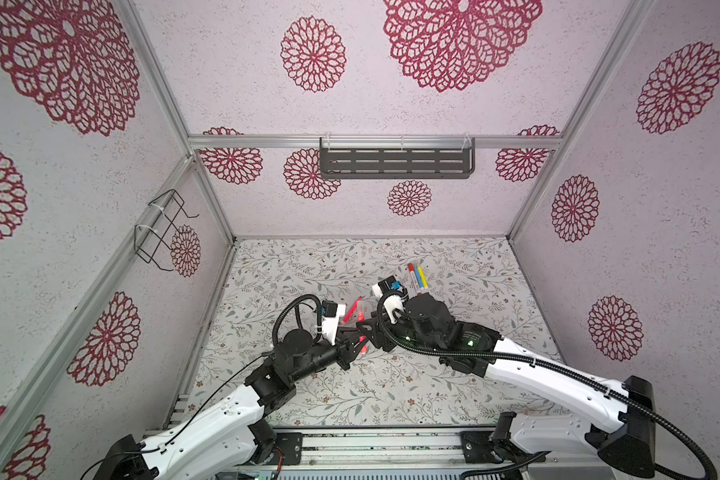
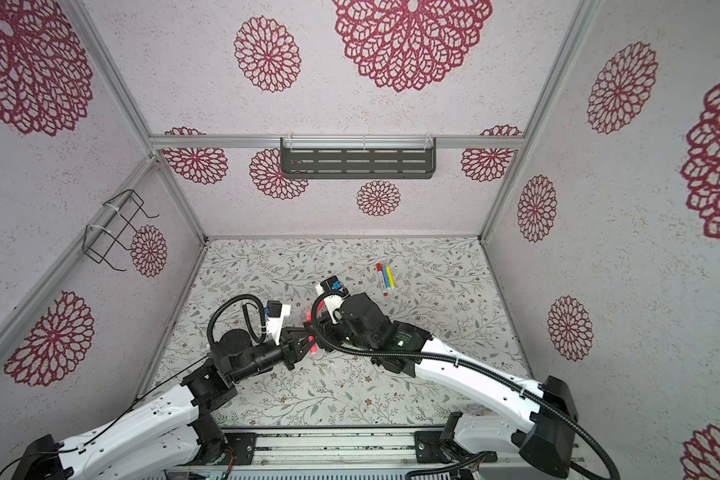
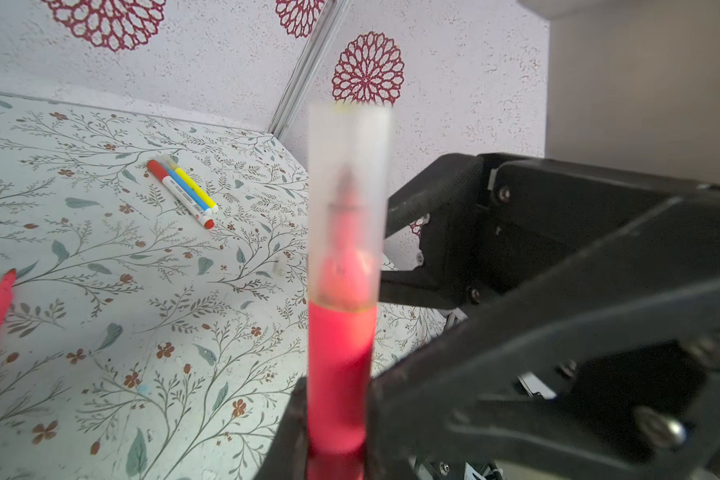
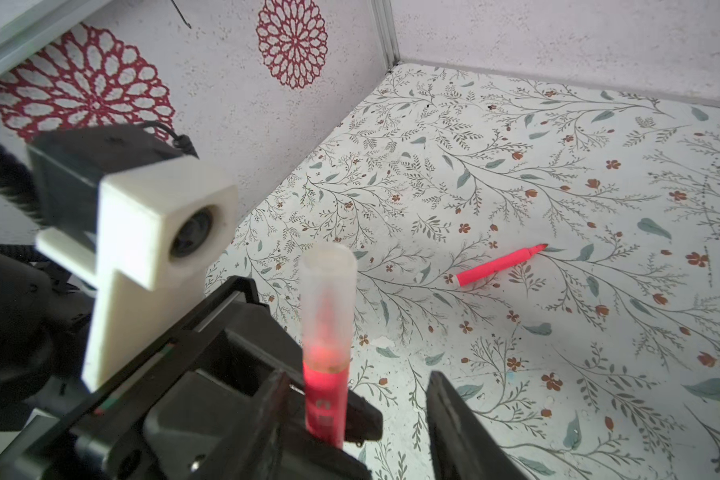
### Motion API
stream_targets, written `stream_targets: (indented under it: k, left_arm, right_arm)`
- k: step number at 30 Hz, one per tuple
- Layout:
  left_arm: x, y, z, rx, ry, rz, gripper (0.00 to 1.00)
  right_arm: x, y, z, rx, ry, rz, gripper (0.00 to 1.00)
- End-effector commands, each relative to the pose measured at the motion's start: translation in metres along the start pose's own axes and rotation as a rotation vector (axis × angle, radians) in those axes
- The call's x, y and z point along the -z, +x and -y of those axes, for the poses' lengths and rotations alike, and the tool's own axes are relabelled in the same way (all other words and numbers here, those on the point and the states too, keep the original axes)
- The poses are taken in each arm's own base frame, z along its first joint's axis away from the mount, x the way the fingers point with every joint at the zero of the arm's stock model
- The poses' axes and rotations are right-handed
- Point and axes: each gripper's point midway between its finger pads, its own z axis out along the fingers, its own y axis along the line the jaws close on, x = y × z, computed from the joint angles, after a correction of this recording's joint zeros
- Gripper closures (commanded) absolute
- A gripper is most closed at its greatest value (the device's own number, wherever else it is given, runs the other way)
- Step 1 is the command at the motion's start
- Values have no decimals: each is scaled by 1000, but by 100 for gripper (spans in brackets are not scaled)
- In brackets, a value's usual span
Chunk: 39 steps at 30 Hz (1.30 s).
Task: Insert the pens into the pen caps
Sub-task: 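Move right gripper back and close it on the capped pink marker, then carry capped pink marker beside the red, blue, yellow markers while left gripper releases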
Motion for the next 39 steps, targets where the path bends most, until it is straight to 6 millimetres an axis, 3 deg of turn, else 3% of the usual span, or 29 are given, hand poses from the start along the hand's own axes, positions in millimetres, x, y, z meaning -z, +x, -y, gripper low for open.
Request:
stream_targets:
  k: [1,5,11,15,16,17,19,21,25,30,33,39]
  left_arm:
    - [-2,-10,5,-29,1,25,100]
    - [-2,-12,5,-35,-4,29,100]
    - [-6,-15,10,-45,13,26,100]
    - [-9,-11,9,-41,15,11,99]
    - [-9,-10,7,-35,9,10,96]
    - [-9,-9,4,-30,-1,9,86]
    - [-8,-5,-4,-23,-41,4,55]
    - [-7,1,-13,-18,-83,-5,41]
    - [1,12,-24,9,-117,-9,37]
    - [18,16,-36,17,-187,0,37]
    - [29,16,-43,16,-241,7,37]
    - [43,15,-52,24,-301,29,37]
  right_arm:
    - [0,-17,-13,5,-60,36,55]
    - [-7,-10,-11,-15,-73,8,71]
    - [-13,-4,-9,-30,-89,-7,82]
    - [-12,-11,10,-79,-61,18,86]
    - [-13,-12,19,-103,-47,19,87]
    - [-13,-14,28,-123,-31,20,88]
    - [-13,-17,48,-158,9,21,89]
    - [-11,-22,73,-182,73,26,90]
    - [-9,-25,137,-234,228,0,90]
    - [-27,-5,221,-288,393,-140,94]
    - [-47,6,249,-273,469,-247,95]
    - [-94,18,286,-261,536,-413,98]
